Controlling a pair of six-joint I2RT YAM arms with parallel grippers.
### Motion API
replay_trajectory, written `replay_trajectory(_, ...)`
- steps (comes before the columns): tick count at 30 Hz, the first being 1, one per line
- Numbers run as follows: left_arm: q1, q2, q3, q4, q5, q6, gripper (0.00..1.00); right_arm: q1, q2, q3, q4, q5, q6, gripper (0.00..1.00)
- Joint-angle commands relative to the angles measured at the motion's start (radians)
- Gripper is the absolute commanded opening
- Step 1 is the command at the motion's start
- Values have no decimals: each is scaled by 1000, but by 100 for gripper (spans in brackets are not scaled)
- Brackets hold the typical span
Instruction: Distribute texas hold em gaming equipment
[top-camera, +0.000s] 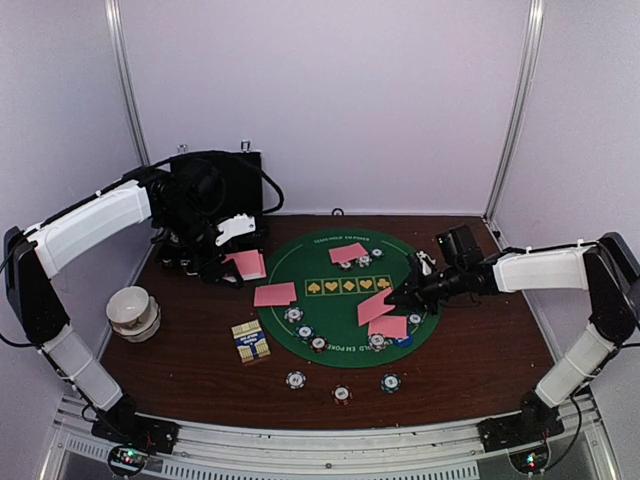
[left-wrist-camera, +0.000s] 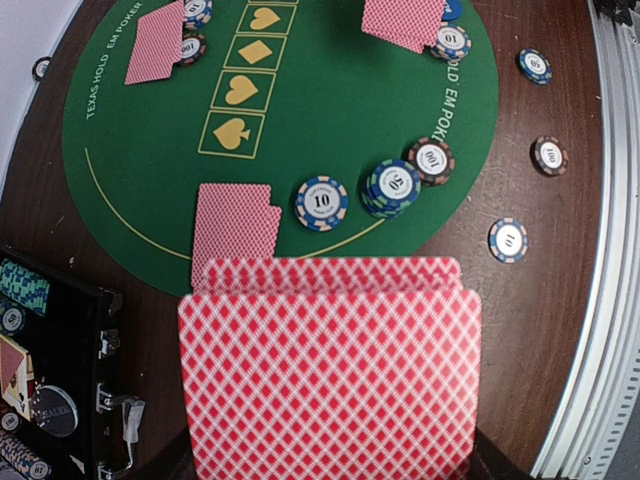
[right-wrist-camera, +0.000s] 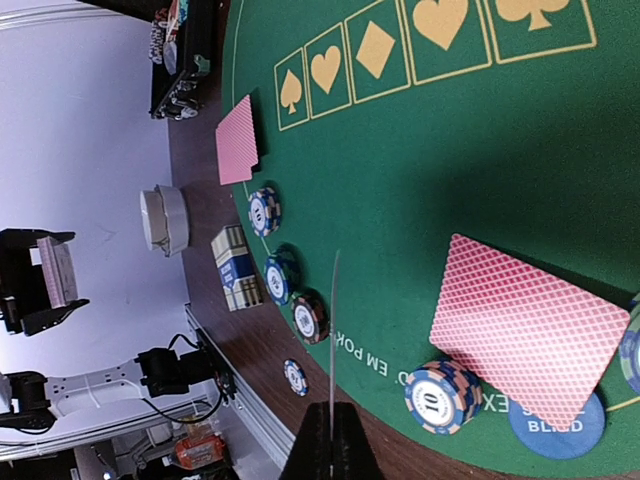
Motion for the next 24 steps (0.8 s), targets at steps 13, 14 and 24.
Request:
replay_trajectory(13,4,-28,-3,15,23,12,0,-22,-26,-34,-65,193,-114,0)
replay_trajectory(14,4,-28,-3,16,24,12,0,-22,-32,-42,-65,205,-116,0)
replay_trajectory(24,4,-29,0,14,28,14,0,-10,-58,-62,-133,282,-145,16)
